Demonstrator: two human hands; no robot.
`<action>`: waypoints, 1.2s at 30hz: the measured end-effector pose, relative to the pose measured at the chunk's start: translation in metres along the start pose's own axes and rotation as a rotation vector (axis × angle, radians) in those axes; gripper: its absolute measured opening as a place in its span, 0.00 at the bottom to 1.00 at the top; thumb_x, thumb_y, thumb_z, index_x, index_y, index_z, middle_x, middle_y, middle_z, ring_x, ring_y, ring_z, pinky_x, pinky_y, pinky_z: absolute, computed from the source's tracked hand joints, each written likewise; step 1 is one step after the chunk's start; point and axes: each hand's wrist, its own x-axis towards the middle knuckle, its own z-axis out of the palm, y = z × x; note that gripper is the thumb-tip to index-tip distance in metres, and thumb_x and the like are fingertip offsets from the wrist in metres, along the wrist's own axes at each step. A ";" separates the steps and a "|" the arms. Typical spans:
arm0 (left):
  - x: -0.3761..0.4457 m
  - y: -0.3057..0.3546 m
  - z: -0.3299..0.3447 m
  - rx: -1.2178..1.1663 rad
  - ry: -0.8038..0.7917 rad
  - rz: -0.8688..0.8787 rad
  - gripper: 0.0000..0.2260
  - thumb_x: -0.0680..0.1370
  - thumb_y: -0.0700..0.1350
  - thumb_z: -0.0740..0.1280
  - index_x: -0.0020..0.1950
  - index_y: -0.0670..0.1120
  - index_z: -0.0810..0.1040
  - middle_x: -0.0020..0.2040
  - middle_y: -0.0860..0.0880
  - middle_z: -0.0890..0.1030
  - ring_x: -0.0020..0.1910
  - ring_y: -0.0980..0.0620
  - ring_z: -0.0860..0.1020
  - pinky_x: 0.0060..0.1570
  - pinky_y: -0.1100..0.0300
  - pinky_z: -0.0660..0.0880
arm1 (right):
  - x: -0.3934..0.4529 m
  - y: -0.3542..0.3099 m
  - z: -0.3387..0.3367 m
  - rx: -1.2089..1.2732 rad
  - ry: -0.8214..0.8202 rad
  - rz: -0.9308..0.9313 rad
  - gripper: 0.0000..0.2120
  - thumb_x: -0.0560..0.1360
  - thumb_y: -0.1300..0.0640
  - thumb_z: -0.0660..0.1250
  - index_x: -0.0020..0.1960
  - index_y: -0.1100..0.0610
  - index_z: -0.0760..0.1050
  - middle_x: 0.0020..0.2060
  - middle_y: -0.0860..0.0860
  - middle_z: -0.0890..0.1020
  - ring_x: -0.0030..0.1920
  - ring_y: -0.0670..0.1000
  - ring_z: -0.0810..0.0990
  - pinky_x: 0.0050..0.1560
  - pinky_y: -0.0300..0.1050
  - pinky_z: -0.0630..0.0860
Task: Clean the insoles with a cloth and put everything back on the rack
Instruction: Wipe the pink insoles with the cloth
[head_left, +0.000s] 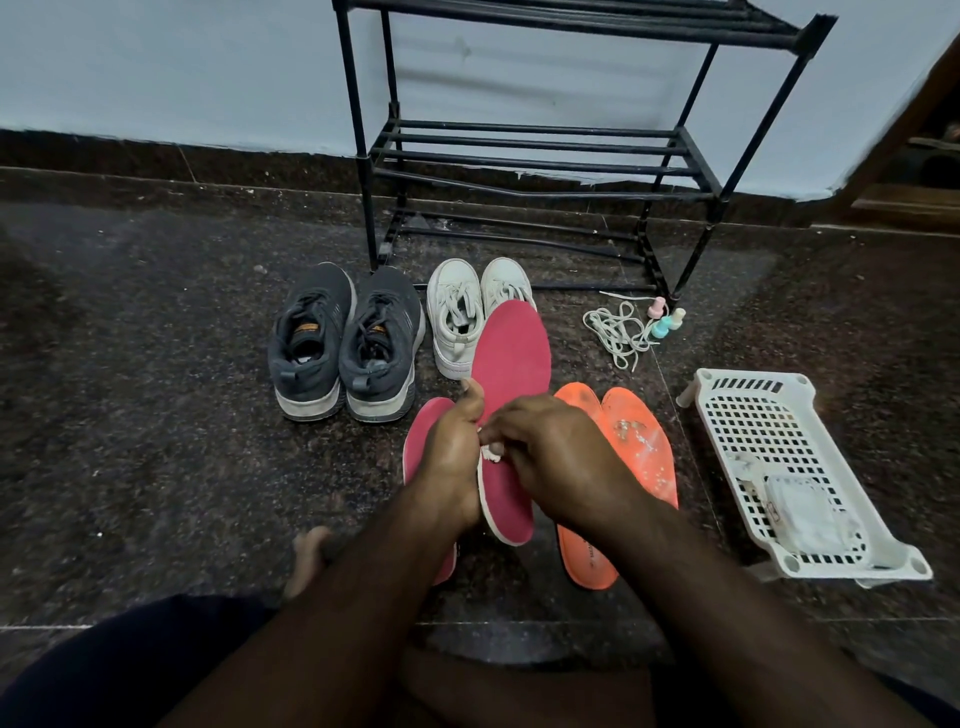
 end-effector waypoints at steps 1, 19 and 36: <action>-0.001 -0.002 0.001 -0.002 -0.013 0.008 0.28 0.81 0.63 0.57 0.46 0.38 0.80 0.43 0.41 0.78 0.43 0.45 0.81 0.53 0.52 0.77 | 0.000 0.003 -0.001 0.003 0.051 0.022 0.11 0.66 0.64 0.64 0.43 0.57 0.83 0.39 0.53 0.83 0.41 0.56 0.81 0.44 0.52 0.78; 0.005 -0.009 -0.005 0.058 0.002 0.050 0.27 0.82 0.62 0.56 0.44 0.39 0.80 0.40 0.40 0.83 0.41 0.44 0.84 0.56 0.48 0.74 | 0.002 0.005 0.007 0.012 0.157 0.259 0.08 0.70 0.63 0.67 0.44 0.53 0.82 0.40 0.48 0.83 0.44 0.51 0.81 0.46 0.48 0.76; 0.004 0.006 -0.004 0.079 0.063 0.085 0.37 0.80 0.66 0.56 0.68 0.34 0.74 0.66 0.35 0.77 0.60 0.38 0.80 0.63 0.44 0.74 | -0.007 -0.006 0.002 0.196 -0.044 0.310 0.07 0.70 0.62 0.70 0.43 0.51 0.81 0.36 0.45 0.84 0.38 0.43 0.81 0.43 0.41 0.76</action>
